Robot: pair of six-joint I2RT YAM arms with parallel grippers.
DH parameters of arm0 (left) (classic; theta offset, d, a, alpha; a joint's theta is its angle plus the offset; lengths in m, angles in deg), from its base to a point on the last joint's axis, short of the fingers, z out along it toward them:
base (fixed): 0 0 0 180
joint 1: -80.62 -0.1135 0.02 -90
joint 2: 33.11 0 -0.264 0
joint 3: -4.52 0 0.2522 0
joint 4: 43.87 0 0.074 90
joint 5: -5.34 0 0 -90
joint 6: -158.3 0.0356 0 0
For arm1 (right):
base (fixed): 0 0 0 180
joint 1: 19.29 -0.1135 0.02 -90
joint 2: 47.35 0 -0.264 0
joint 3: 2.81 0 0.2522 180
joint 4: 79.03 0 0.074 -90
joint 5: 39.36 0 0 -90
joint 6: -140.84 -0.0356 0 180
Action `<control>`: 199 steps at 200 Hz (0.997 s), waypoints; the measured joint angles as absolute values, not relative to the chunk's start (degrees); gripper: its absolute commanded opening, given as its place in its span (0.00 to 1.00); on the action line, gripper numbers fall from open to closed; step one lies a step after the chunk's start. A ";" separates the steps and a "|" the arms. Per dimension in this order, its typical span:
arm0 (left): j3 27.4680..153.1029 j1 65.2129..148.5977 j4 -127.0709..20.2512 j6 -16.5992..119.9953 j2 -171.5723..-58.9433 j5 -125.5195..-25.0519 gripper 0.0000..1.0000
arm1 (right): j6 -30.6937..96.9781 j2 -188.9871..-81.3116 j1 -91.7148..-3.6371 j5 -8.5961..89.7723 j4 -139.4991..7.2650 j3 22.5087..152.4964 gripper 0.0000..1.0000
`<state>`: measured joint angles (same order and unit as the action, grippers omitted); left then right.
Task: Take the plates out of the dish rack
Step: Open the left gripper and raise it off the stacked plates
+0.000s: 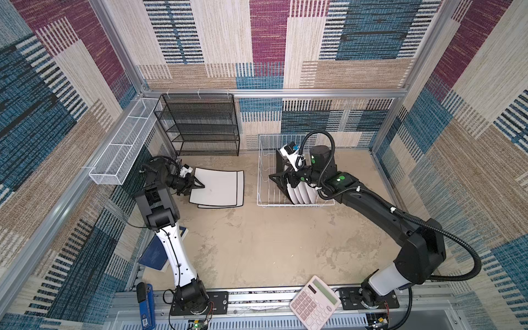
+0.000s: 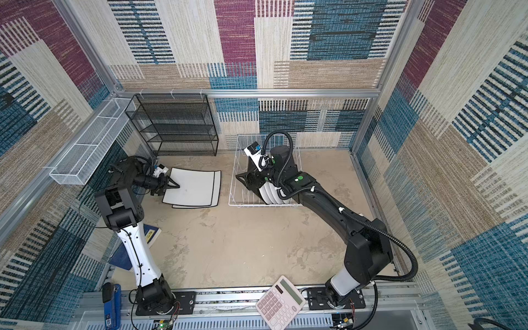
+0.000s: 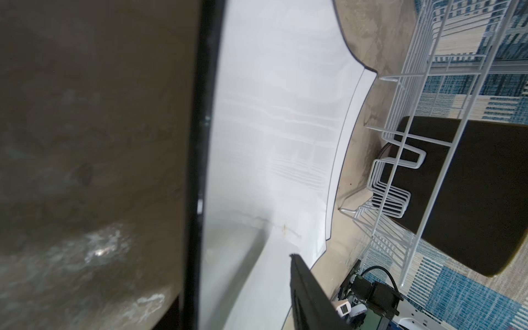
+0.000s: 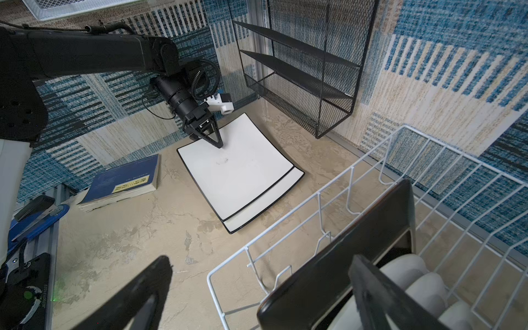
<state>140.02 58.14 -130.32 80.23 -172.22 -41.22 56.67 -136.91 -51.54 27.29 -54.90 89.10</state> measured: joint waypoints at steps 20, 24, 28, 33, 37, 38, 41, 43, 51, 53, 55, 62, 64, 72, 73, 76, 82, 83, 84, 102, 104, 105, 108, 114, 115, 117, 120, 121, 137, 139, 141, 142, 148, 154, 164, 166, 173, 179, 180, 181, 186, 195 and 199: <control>140.15 58.18 -130.29 79.55 -172.16 -42.53 0.46 | 56.67 -136.91 -51.56 27.29 -54.96 89.21 0.99; 140.15 58.20 -130.29 79.44 -172.14 -42.70 0.46 | 56.67 -136.91 -51.56 27.29 -54.96 89.21 0.99; 140.15 58.22 -130.29 79.40 -172.07 -42.90 0.46 | 56.67 -136.91 -51.59 27.26 -54.96 89.21 0.99; 140.15 58.25 -130.29 79.35 -172.00 -43.14 0.46 | 56.64 -136.91 -51.59 27.26 -54.96 89.21 0.99; 140.15 58.27 -130.29 79.16 -171.90 -43.45 0.46 | 56.64 -136.91 -51.59 27.26 -54.96 89.21 0.99; 140.15 58.27 -130.29 79.13 -171.87 -43.49 0.46 | 56.64 -136.91 -51.59 27.26 -54.96 89.21 0.99; 140.15 58.29 -130.29 79.05 -171.83 -43.66 0.46 | 56.64 -136.91 -51.59 27.26 -54.96 89.21 0.99; 140.15 58.31 -130.29 78.98 -171.76 -43.77 0.46 | 56.64 -136.91 -51.59 27.26 -54.96 89.21 0.99; 140.15 58.33 -130.32 78.96 -171.59 -43.99 0.46 | 56.64 -136.91 -51.59 27.26 -54.94 89.27 0.99; 140.17 58.35 -130.34 78.96 -171.52 -44.01 0.46 | 56.64 -136.91 -51.59 27.26 -54.92 89.30 0.99; 140.17 58.35 -130.34 78.94 -171.50 -44.06 0.46 | 56.64 -136.93 -51.59 27.26 -54.92 89.32 0.99; 140.19 58.35 -130.34 78.78 -171.44 -44.25 0.46 | 56.64 -136.93 -51.59 27.24 -54.98 89.34 0.99; 140.21 58.35 -130.32 78.78 -171.41 -44.34 0.46 | 56.64 -136.93 -51.59 27.24 -54.96 89.36 0.99; 140.21 58.38 -130.29 78.76 -171.39 -44.84 0.46 | 56.64 -136.95 -51.59 27.24 -54.98 89.45 0.99; 140.21 58.38 -130.29 78.74 -171.39 -44.89 0.46 | 56.64 -136.95 -51.59 27.24 -54.98 89.47 0.99; 140.21 58.38 -130.29 78.72 -171.39 -45.19 0.46 | 56.64 -136.97 -51.59 27.24 -54.96 89.51 0.99; 140.21 58.38 -130.32 78.54 -171.39 -45.63 0.46 | 56.64 -137.02 -51.59 27.24 -54.98 89.54 0.99; 140.21 58.38 -130.32 78.52 -171.39 -45.68 0.46 | 56.64 -137.02 -51.59 27.24 -54.98 89.54 0.99; 140.21 58.38 -130.32 78.52 -171.39 -45.65 0.46 | 56.64 -137.02 -51.59 27.24 -54.98 89.54 0.99; 140.35 58.40 -130.49 78.30 -171.31 -45.94 0.46 | 56.64 -137.04 -51.59 27.24 -54.94 89.56 0.99; 140.37 58.40 -130.49 78.30 -171.31 -46.00 0.46 | 56.64 -137.04 -51.59 27.24 -54.94 89.56 0.99; 140.39 58.40 -130.49 78.28 -171.31 -46.11 0.46 | 56.64 -137.04 -51.59 27.24 -54.94 89.56 0.99; 140.43 58.40 -130.49 78.15 -171.31 -46.27 0.46 | 56.64 -137.04 -51.59 27.24 -54.94 89.58 0.99; 140.48 58.40 -130.47 77.87 -171.31 -46.64 0.46 | 56.64 -137.04 -51.59 27.24 -54.94 89.60 0.99; 140.50 58.40 -130.49 77.87 -171.31 -46.66 0.46 | 56.64 -137.04 -51.59 27.24 -54.94 89.60 0.99; 140.52 58.40 -130.49 77.85 -171.31 -46.79 0.46 | 56.64 -137.04 -51.59 27.24 -54.94 89.60 0.99; 140.52 58.40 -130.49 77.80 -171.31 -46.90 0.46 | 56.64 -137.04 -51.59 27.24 -54.94 89.60 0.99; 140.52 58.40 -130.49 77.78 -171.31 -46.92 0.46 | 56.64 -137.04 -51.59 27.24 -54.94 89.60 0.99; 140.61 58.40 -130.49 77.41 -171.13 -47.25 0.46 | 56.64 -137.04 -51.59 27.26 -54.94 89.60 0.99; 140.63 58.40 -130.49 77.36 -171.09 -47.31 0.46 | 56.67 -137.04 -51.59 27.26 -54.94 89.60 0.99; 140.65 58.40 -130.49 77.25 -171.04 -47.36 0.46 | 56.67 -137.04 -51.59 27.26 -54.94 89.60 0.99; 140.65 58.40 -130.49 77.25 -171.00 -47.38 0.46 | 56.67 -137.04 -51.59 27.29 -54.94 89.60 0.99; 140.67 58.40 -130.49 77.23 -170.74 -47.51 0.46 | 56.67 -137.04 -51.59 27.57 -54.94 89.60 0.99; 140.67 58.40 -130.51 77.12 -170.39 -47.82 0.46 | 56.67 -137.04 -51.59 28.16 -54.94 89.60 0.99; 140.67 58.40 -130.51 77.01 -169.67 -48.21 0.46 | 56.67 -137.04 -51.59 28.34 -54.92 89.60 0.99; 140.67 58.40 -130.51 76.99 -169.43 -48.25 0.46 | 56.67 -137.02 -51.59 28.36 -54.92 89.60 0.99; 140.67 58.40 -130.51 76.93 -168.64 -48.25 0.46 | 56.67 -136.99 -51.59 28.79 -54.94 89.60 0.99; 140.59 58.40 -130.47 76.86 -167.74 -48.23 0.46 | 56.67 -136.91 -51.59 29.04 -54.96 89.56 0.99; 140.56 58.40 -130.45 76.86 -167.63 -48.21 0.46 | 56.67 -136.91 -51.59 29.06 -54.96 89.56 0.99; 140.50 58.40 -130.42 76.86 -167.37 -48.19 0.46 | 56.67 -136.89 -51.59 29.17 -54.96 89.54 0.99; 140.28 58.40 -130.34 76.86 -166.50 -48.06 0.46 | 56.64 -136.78 -51.59 29.47 -54.96 89.49 0.99; 139.41 58.66 -129.99 76.84 -164.27 -47.53 0.46 | 56.62 -136.56 -51.59 30.04 -54.98 89.30 0.99; 138.97 58.84 -129.86 76.84 -163.31 -47.25 0.46 | 56.56 -136.49 -51.59 30.19 -54.94 89.30 0.99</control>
